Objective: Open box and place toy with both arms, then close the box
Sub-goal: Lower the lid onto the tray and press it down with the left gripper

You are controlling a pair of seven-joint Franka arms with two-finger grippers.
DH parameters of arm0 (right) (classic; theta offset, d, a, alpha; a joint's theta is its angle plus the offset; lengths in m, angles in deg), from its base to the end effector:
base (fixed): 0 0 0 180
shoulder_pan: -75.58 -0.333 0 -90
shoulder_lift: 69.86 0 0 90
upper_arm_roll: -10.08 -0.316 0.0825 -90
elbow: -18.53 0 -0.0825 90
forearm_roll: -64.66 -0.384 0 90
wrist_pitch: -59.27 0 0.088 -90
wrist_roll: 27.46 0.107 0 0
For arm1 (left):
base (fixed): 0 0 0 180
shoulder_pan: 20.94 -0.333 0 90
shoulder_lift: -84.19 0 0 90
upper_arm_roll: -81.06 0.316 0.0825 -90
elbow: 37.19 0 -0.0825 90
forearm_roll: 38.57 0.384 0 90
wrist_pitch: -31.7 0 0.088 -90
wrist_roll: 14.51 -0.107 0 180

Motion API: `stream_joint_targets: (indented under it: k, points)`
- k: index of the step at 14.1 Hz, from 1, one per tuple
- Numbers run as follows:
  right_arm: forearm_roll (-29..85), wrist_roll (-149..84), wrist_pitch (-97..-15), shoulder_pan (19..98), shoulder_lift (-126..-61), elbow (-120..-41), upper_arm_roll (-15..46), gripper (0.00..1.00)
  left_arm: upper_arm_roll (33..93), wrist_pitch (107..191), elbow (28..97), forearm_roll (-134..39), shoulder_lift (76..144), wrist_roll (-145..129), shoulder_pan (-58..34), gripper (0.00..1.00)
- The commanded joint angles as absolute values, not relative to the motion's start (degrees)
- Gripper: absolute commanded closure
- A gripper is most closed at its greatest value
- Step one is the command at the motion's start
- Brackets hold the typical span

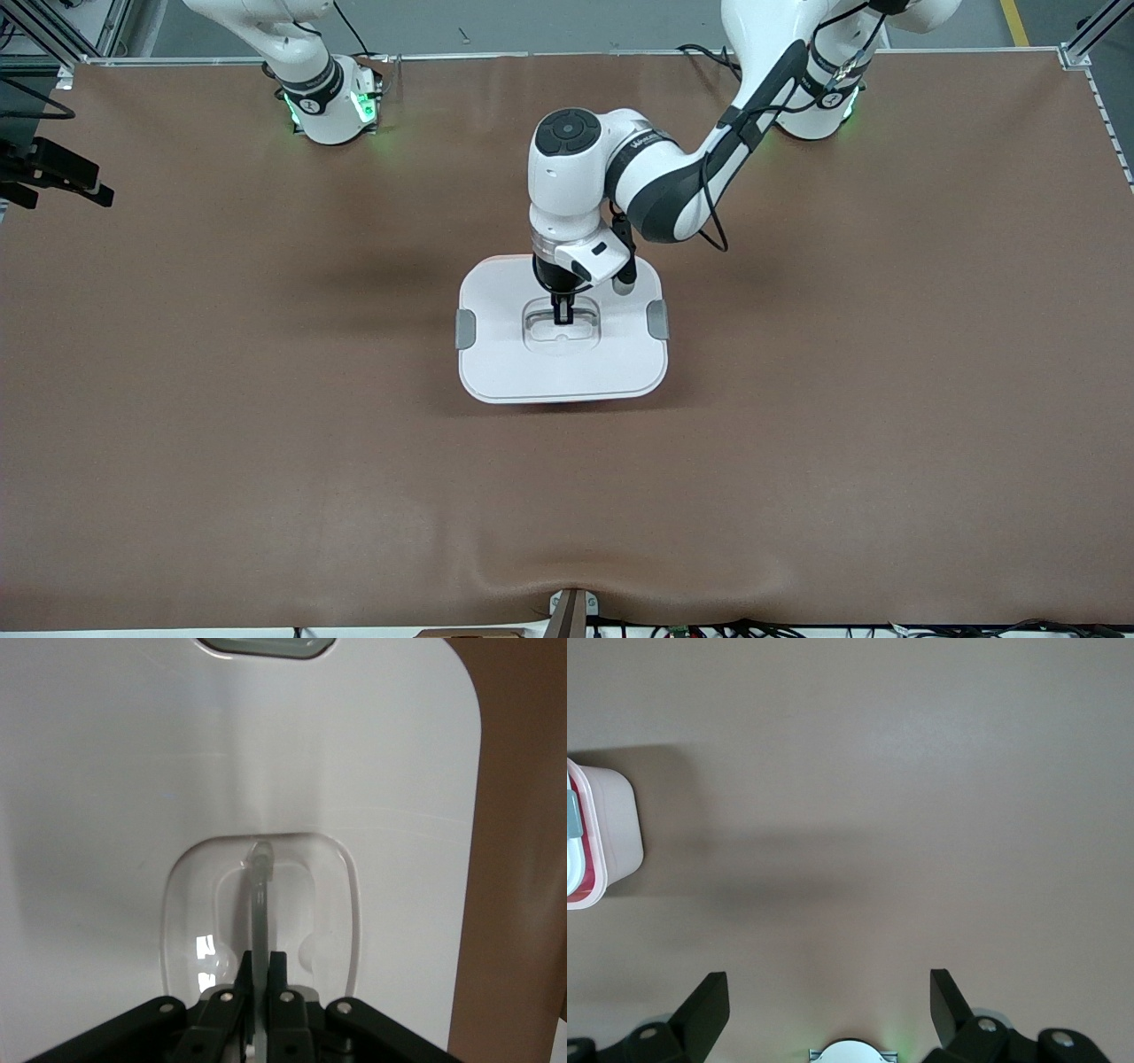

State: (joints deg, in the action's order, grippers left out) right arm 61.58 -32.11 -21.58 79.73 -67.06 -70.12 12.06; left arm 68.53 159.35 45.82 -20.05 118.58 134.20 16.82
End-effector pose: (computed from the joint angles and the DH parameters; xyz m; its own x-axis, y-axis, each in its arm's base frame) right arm 0.5200 -0.0499 0.6486 0.9965 -0.0169 -0.0822 -0.0220 -0.9978 -0.0621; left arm 0.4981 -0.5359 0.3622 -0.0146 0.9974 -0.0708 0.9712 0.0310 0.2364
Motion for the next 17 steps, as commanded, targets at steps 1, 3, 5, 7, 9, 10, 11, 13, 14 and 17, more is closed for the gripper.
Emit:
stream_joint_targets:
  k: [1, 3, 5, 7, 9, 10, 11, 13, 14, 17]
  points:
    - [62.7, -32.6, -20.8, 80.8, -67.3, -69.3, 11.3, 0.00, 68.8, 160.2, 47.4, -18.5, 117.2, 135.7, 17.2, 1.00]
    - [63.3, -32.5, -20.7, 80.7, -67.2, -69.2, 11.3, 0.00, 68.8, 160.3, 47.4, -18.5, 117.3, 135.7, 17.5, 1.00]
    - [63.3, -31.9, -20.7, 80.7, -67.2, -69.2, 11.3, 0.00, 68.8, 160.2, 47.4, -17.1, 117.6, 135.8, 17.5, 1.00]
    - [63.3, -31.6, -20.7, 80.6, -67.2, -69.2, 11.3, 0.00, 68.8, 160.3, 47.4, -17.1, 117.8, 135.7, 17.8, 1.00]
    - [63.3, -31.6, -20.8, 80.6, -67.2, -69.2, 11.3, 0.00, 68.8, 160.2, 47.7, -17.1, 117.7, 135.8, 17.9, 1.00]
    - [63.3, -31.6, -20.7, 80.6, -67.2, -69.2, 11.3, 0.00, 68.8, 160.3, 47.8, -17.1, 117.7, 135.8, 17.9, 1.00]
    - [63.3, -31.6, -20.7, 80.6, -67.2, -69.2, 11.3, 0.00, 68.8, 160.5, 47.8, -17.1, 117.7, 135.8, 17.9, 1.00]
    - [63.3, -31.6, -20.8, 80.6, -67.2, -69.2, 11.3, 0.00, 68.8, 162.0, 49.0, -17.1, 117.4, 135.7, 17.9, 1.00]
    - [63.3, -31.6, -20.8, 80.6, -67.2, -69.2, 11.3, 0.00, 68.8, 162.6, 49.6, -17.1, 117.3, 135.7, 17.9, 1.00]
    - [63.3, -31.6, -20.7, 80.6, -67.2, -69.2, 11.3, 0.00, 68.8, 162.7, 49.7, -17.1, 117.1, 135.8, 18.1, 1.00]
